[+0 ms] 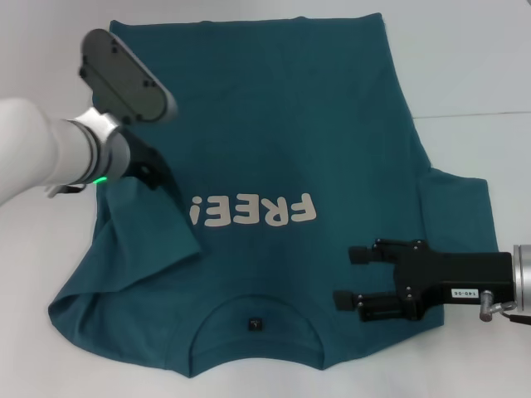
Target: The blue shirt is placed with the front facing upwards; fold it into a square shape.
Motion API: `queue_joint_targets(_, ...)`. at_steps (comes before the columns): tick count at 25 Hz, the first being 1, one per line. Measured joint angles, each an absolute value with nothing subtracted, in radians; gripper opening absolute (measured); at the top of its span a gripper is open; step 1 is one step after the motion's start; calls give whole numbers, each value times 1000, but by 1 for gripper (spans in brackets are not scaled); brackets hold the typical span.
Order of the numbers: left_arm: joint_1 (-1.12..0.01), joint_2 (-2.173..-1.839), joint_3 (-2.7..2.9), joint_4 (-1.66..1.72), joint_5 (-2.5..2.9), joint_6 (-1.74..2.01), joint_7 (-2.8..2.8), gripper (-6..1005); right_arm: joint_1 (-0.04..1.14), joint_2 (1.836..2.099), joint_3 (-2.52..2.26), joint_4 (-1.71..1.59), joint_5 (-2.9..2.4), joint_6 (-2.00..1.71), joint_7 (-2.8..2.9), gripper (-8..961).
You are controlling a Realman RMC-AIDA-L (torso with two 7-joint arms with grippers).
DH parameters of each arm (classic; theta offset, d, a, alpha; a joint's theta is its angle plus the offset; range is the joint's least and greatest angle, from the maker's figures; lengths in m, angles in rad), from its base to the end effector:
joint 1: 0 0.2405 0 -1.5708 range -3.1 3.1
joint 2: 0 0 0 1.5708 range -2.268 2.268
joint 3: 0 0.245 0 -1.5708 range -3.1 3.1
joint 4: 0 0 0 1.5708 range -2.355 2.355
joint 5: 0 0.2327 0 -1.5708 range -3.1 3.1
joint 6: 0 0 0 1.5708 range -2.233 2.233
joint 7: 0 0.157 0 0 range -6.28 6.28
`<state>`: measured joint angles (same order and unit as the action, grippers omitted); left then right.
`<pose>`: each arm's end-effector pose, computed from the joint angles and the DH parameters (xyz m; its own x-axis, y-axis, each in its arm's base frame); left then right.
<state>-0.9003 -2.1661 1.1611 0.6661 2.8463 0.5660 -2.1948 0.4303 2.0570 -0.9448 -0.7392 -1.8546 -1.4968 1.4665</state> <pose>-0.1898 0.4946 -0.0509 0.9332 0.3365 -0.1260 0.1236 -0.6299 -0.7667 0.2654 0.3366 -0.0114 0.8022 -0.3815 -0.4594 -0.4805 -0.8691 -0.1174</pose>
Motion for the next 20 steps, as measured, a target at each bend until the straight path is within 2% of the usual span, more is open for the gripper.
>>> queue_joint_targets(4,-921,-2173,1174,637,2842,549,-2197,33,429,2057,-946,-736,-1855,-1493,1467,919)
queue_joint_targets(10,-924,-2176,1257,615,2788,524,-2205,92,434,2057,-950,-733,-1855,-1490,1466,919)
queue_joint_targets(17,-887,-2172,1312,721,2716,535,-2381,238,433,2058,-946,-738,-1853,-1494,1466,919)
queue_joint_targets(20,-806,-2165,1308,873,2531,618,-2352,301,428,2057,-941,-739,-1849,-1496,1470,919)
